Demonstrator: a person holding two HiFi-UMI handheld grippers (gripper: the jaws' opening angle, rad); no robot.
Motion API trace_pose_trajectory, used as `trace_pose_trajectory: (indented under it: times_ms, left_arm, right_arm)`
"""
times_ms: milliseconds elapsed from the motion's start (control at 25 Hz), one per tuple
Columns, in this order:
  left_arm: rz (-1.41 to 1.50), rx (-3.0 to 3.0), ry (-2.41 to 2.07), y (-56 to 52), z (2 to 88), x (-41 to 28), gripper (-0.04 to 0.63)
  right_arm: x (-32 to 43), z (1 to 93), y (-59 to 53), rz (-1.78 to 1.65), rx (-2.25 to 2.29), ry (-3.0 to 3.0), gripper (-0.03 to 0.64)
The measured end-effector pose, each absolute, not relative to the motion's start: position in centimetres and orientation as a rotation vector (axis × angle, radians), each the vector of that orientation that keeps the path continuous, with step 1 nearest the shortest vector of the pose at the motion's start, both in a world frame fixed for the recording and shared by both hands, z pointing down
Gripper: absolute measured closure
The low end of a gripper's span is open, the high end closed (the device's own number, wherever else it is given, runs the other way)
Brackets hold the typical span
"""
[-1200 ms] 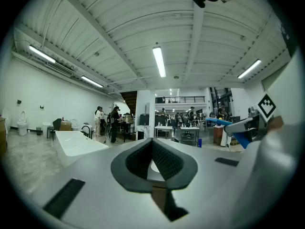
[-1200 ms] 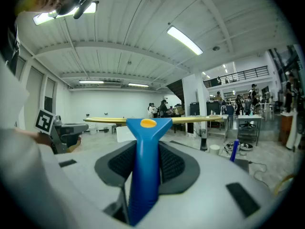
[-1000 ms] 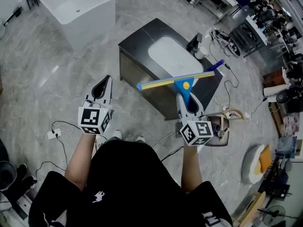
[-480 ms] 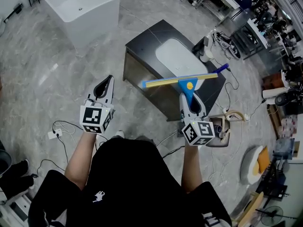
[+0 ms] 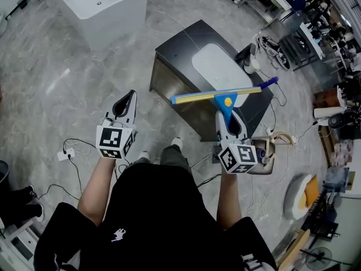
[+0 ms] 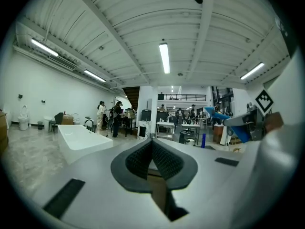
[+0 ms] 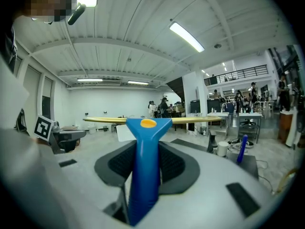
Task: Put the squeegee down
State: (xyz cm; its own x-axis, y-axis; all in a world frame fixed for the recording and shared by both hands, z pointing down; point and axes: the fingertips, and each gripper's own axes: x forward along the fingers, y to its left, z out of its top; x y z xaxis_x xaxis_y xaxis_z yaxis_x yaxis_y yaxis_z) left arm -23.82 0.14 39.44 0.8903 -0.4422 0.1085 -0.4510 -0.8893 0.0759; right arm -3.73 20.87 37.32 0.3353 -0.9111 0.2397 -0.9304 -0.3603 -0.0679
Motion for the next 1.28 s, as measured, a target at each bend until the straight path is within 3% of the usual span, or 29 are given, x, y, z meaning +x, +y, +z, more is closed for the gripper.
trace_pose_trajectory:
  times_ms: [400,1280]
  left_arm:
    - [0.168,2.951,-0.738,0.0,40.4,-19.6,0.592]
    - [0.263,2.95,-0.866,-2.2,39.8,-0.9,0.592]
  right_arm:
    - [0.8,38.1,19.3,0.365,2.467,-1.786,0.486]
    - [19.5,40.8,13.9,0.461,2.332,-1.98,0.486]
